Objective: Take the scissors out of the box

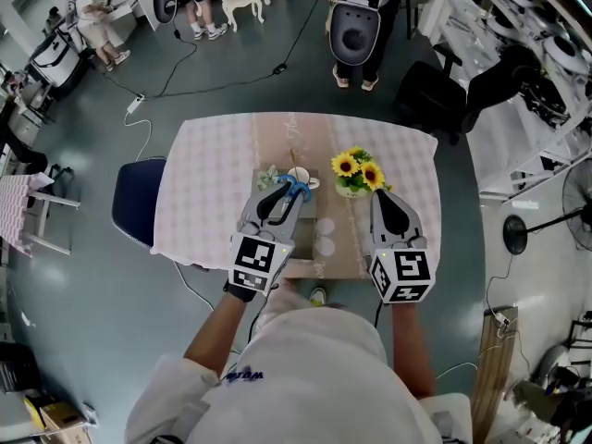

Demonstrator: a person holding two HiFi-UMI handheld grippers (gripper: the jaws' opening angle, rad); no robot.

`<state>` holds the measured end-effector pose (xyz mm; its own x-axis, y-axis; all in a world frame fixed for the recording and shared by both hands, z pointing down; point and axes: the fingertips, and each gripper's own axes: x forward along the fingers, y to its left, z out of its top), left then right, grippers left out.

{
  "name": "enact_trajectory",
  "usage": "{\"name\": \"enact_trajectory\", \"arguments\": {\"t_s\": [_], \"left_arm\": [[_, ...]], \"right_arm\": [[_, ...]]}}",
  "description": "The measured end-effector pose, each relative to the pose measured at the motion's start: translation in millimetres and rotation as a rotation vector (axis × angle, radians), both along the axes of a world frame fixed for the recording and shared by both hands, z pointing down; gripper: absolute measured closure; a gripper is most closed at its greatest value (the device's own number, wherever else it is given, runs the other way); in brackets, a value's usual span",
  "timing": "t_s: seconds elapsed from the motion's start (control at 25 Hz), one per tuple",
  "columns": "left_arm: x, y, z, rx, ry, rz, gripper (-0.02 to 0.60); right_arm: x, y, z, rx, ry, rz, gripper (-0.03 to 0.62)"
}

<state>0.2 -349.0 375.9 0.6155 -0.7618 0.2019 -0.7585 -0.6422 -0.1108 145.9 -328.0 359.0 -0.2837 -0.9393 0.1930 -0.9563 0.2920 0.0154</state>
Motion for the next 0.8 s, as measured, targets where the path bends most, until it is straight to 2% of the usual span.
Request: {"name": "enact_trajectory", "arguments": {"t_s": [0.8], "left_arm": [[-0.6, 9.0, -6.5, 0.009, -0.004, -0.002, 0.495]], "right_arm": [[-9.1, 6.7, -3.8, 0.007, -0.002, -0.036, 0.589]]}}
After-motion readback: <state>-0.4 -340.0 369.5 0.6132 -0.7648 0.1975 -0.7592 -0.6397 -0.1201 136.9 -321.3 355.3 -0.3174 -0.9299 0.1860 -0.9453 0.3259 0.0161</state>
